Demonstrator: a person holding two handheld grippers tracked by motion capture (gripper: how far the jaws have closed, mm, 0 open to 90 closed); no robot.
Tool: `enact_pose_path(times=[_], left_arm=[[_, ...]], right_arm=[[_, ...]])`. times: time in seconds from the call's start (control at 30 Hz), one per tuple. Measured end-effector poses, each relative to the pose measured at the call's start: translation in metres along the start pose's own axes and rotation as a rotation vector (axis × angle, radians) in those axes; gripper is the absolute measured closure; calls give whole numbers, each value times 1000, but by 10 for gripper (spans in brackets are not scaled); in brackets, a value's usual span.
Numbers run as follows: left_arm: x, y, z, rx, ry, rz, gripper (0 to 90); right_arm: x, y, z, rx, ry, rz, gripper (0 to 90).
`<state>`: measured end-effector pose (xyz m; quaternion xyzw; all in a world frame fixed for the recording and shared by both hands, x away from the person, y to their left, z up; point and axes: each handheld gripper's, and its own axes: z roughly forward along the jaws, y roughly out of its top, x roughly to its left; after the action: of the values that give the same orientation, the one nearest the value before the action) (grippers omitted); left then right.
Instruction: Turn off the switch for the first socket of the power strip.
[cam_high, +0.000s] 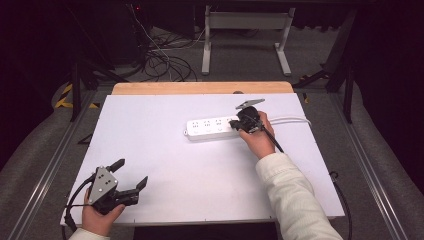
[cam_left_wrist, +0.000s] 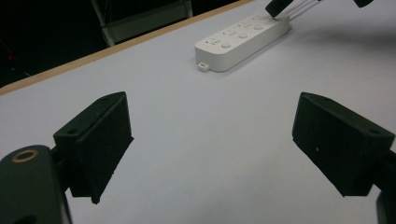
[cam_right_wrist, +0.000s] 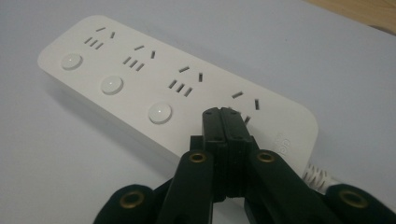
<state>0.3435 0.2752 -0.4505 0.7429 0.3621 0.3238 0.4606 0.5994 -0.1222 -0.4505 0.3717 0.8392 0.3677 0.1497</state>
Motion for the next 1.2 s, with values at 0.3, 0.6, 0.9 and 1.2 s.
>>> enact_pose_path(times=[0.3, 0.6, 0.9, 1.2], left_arm=[[0, 0, 0, 1, -2, -1, 124], [0, 0, 1, 2, -4, -3, 124], [0, 0, 1, 3, -4, -3, 124], [0, 0, 0, 2, -3, -3, 124]], right_arm=[[0, -2, 2, -3, -15, -4, 900], [1, -3, 3, -6, -23, 0, 900], [3, -5, 4, -9, -33, -5, 900], [5, -9, 4, -36, -48, -1, 900]])
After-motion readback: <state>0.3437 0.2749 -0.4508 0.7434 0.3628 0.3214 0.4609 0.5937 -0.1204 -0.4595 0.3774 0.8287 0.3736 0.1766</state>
